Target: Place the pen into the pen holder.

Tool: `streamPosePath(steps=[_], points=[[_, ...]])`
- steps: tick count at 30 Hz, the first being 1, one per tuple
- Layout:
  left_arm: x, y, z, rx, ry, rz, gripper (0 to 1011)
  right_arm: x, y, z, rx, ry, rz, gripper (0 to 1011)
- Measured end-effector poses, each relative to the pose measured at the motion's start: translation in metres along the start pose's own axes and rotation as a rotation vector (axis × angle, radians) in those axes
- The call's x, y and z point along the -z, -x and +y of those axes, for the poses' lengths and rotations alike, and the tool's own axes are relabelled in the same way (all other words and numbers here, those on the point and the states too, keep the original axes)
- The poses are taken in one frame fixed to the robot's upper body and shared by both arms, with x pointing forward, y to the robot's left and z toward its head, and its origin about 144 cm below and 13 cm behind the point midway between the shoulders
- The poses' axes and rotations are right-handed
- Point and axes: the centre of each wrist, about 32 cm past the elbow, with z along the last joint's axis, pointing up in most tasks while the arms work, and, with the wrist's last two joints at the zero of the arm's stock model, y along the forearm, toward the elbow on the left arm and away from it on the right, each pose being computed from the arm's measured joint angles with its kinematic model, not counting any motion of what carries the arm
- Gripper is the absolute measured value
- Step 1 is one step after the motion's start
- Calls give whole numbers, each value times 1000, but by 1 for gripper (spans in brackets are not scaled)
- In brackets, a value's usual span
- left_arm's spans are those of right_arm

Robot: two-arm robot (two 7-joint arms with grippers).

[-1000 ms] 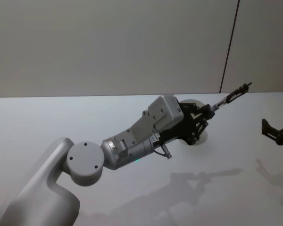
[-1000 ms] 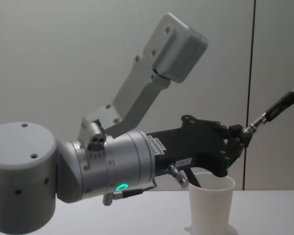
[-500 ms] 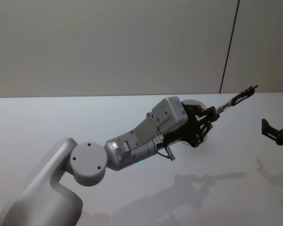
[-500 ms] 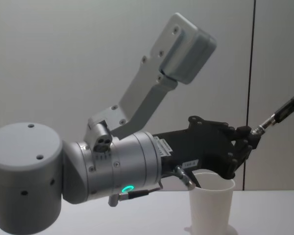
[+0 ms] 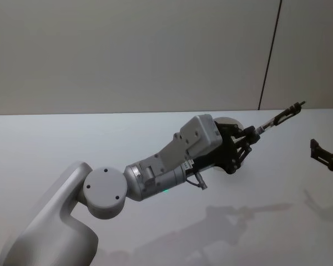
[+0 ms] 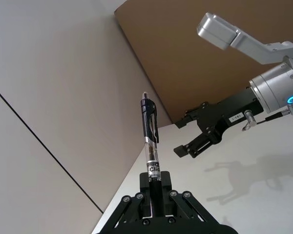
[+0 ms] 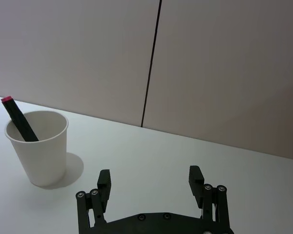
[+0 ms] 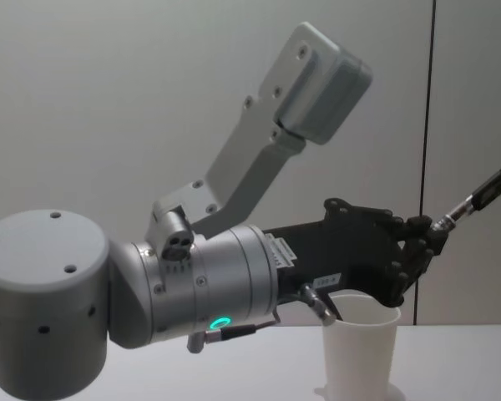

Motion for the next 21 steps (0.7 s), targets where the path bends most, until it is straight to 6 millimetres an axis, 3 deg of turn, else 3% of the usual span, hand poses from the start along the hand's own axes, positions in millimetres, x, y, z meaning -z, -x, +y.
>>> streamPosePath(steps=[21], points=[[0,0,-1,3,2,0,137,13,-35,-18,-139,-70,136,1002]])
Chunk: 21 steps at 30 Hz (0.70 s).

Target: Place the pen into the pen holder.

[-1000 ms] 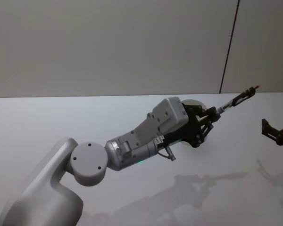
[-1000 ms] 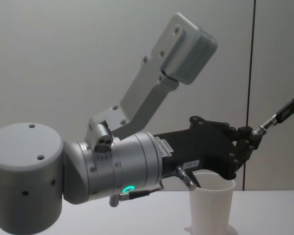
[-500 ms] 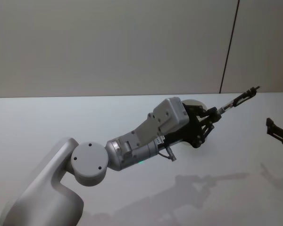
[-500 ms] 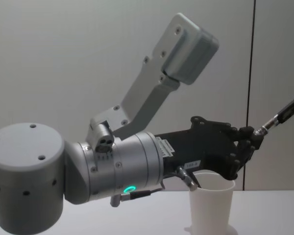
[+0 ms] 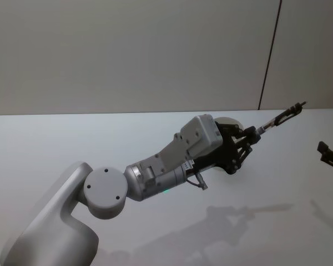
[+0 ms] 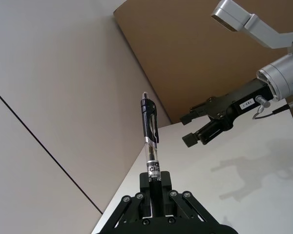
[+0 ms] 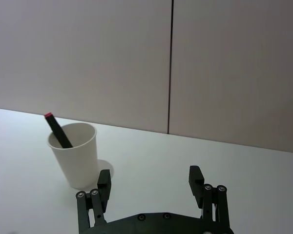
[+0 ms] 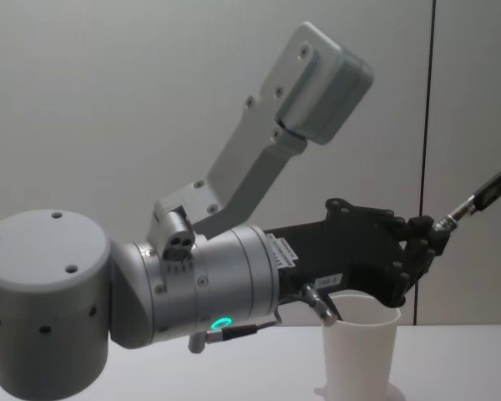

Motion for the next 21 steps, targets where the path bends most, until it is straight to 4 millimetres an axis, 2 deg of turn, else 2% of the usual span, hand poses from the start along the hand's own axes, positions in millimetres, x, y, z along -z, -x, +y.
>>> streamPosePath(steps=[21], points=[[0,0,0,0,0,0,137,5,-27,-18,-258,-60,214,1002]])
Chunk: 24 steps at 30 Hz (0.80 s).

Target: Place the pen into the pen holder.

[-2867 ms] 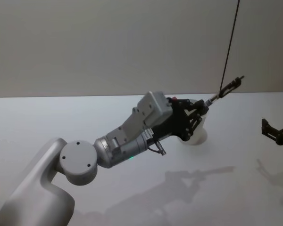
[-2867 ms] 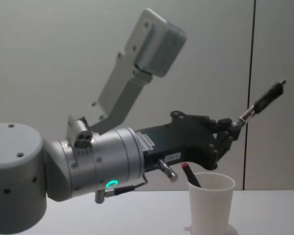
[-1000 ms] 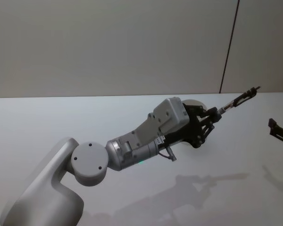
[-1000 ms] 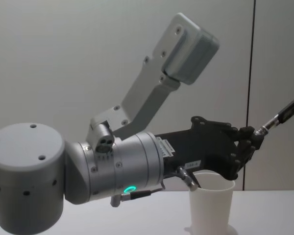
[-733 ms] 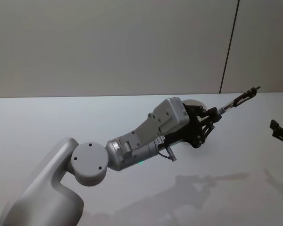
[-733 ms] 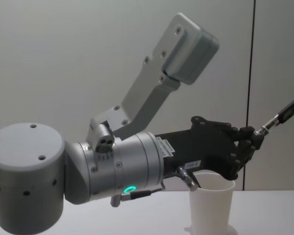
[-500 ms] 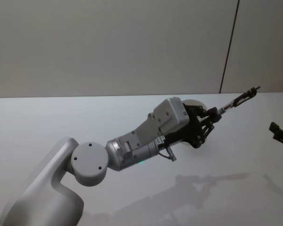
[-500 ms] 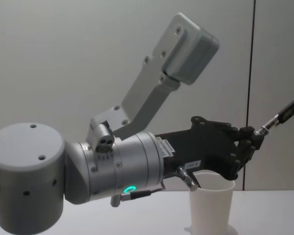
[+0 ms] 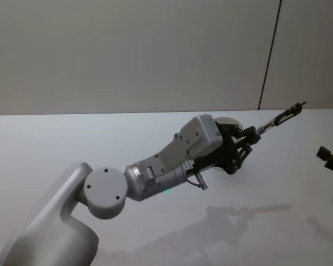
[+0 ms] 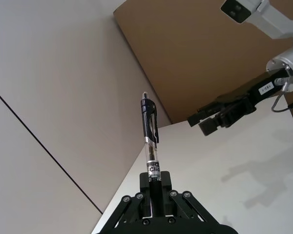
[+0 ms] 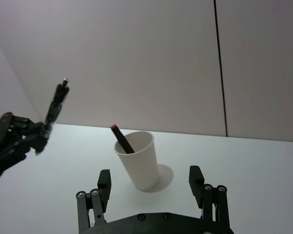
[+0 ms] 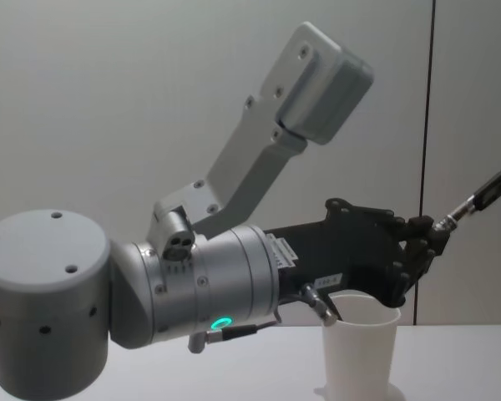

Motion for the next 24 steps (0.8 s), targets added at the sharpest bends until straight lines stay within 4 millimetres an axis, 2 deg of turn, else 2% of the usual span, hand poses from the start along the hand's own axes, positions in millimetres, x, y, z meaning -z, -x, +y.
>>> streamPosePath(steps=[12,24], points=[[0,0,0,0,0,0,137,-2,-1,-5,-76,-57,97,1002],[0,0,0,0,0,0,137,-5,10,2,-128,-103,164,1002]])
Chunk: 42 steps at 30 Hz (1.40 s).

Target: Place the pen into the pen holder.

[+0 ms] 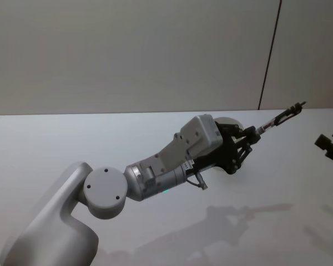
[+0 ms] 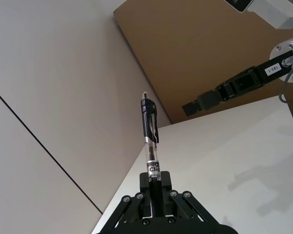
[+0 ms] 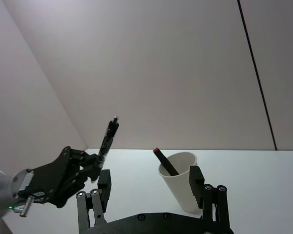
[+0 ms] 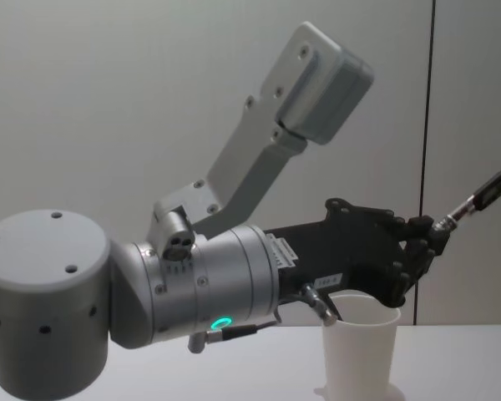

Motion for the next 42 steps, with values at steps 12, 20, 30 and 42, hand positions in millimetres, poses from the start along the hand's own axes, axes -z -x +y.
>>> streamPosePath(steps=[12,20,30,42], points=[[0,0,0,0,0,0,137,5,17,18,-39,-32,51,1002],[0,0,0,0,0,0,137,10,28,34,-43,-52,85,1002],[0,0,0,0,0,0,137,14,36,51,-36,-72,122,1002],[0,0,0,0,0,0,137,19,39,67,-37,-85,150,1002]])
